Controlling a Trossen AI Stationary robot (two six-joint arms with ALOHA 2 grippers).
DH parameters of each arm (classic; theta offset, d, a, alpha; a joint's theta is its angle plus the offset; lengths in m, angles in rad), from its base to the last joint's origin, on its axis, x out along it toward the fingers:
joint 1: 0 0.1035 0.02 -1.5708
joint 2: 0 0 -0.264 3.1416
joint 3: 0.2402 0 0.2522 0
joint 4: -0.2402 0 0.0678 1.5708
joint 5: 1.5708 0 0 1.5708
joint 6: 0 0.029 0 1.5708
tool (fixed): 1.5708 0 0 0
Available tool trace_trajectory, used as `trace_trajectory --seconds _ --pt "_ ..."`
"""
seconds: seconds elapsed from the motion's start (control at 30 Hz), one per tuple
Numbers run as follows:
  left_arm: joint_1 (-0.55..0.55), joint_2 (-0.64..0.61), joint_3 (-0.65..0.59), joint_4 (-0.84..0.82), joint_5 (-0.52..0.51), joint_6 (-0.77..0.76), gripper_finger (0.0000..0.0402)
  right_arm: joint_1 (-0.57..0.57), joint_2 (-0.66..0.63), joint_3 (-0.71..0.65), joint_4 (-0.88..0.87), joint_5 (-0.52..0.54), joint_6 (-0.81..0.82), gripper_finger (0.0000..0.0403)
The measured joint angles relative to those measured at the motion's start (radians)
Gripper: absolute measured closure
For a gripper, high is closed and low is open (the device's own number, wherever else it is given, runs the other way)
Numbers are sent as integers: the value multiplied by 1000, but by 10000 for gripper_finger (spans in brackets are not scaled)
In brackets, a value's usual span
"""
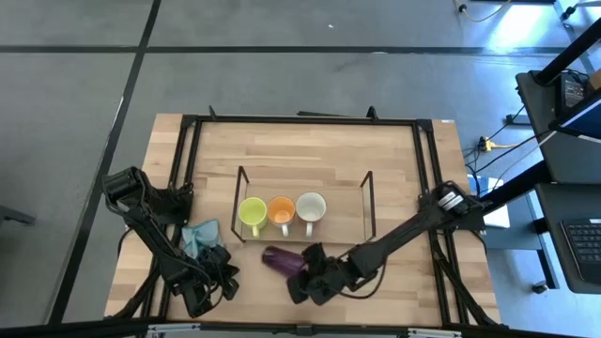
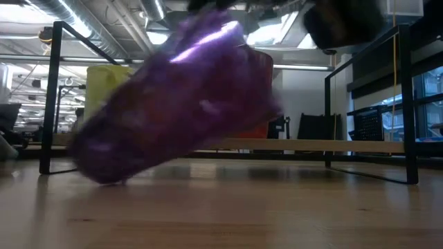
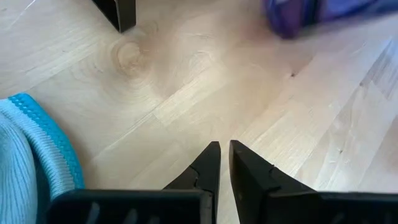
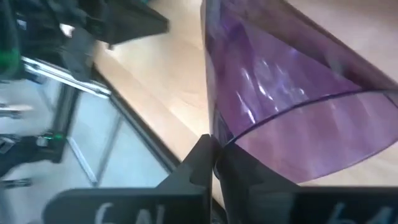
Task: Stack small to large cups/mugs on shelf
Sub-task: Put the violet cup on the shelf
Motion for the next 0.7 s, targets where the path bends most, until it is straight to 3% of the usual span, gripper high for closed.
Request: trace_trajectory --seconds 0.27,0.7 --pt "0 0 0 2 0 0 372 65 -65 104 -334 -65 7 386" --pt "1 0 0 23 2 -1 372 113 -66 504 -935 -125 -12 389"
